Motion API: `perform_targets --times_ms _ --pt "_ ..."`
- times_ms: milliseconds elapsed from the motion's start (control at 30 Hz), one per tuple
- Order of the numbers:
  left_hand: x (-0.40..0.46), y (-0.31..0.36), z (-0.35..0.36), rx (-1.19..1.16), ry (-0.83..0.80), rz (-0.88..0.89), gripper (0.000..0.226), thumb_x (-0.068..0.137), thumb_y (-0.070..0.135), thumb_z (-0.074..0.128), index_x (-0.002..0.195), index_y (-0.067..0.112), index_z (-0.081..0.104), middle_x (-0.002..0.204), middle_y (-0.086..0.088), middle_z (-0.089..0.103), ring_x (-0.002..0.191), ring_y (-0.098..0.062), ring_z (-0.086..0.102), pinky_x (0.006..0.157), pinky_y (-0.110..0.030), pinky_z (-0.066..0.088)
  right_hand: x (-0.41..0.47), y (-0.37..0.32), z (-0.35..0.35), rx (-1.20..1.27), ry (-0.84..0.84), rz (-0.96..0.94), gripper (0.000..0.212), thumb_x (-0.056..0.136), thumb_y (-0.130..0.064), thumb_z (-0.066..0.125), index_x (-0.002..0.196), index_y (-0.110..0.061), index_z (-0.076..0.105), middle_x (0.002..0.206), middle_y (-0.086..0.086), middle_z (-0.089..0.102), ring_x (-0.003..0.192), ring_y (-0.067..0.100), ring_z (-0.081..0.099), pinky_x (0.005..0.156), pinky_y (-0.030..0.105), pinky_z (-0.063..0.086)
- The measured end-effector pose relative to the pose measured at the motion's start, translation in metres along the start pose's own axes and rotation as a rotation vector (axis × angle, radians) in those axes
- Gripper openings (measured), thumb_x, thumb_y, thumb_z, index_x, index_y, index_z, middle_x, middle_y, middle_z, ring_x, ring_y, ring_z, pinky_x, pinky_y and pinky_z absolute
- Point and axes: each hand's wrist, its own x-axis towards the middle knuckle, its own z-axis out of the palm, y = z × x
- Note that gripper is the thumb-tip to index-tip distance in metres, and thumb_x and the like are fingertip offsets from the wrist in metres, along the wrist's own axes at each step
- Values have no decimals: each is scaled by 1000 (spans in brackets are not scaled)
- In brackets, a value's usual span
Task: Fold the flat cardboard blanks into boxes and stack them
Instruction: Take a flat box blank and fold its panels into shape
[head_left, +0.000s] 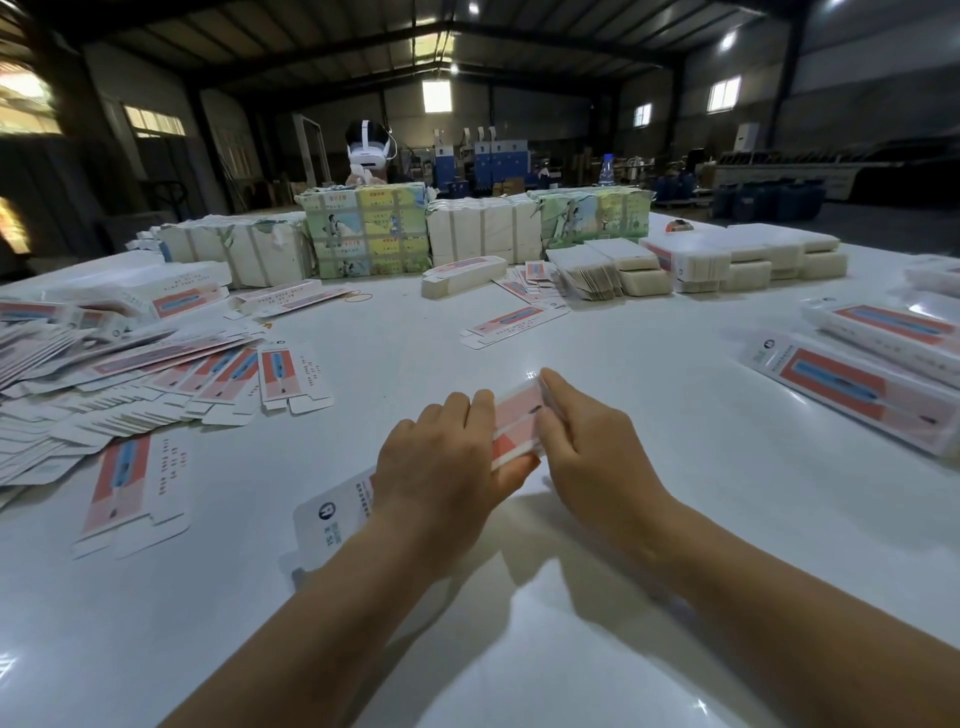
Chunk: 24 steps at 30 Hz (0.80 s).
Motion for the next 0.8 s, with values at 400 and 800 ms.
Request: perform_targets --times_ms 400,800 --pt "1 -2 1 73 -4 -20 59 76 50 68 109 2 64 80 -12 63 64 -30 59 53 -34 44 15 -1 -8 921 -12 606 16 92 -3 54 101 -2 68 94 9 70 83 19 66 75 28 57" --pt "0 -6 3 125 134 55 63 74 47 72 116 0 62 90 -16 66 71 -32 60 61 -37 50 18 -1 -18 1155 8 725 28 92 3 47 88 -9 72 85 12 75 76 23 71 78 33 59"
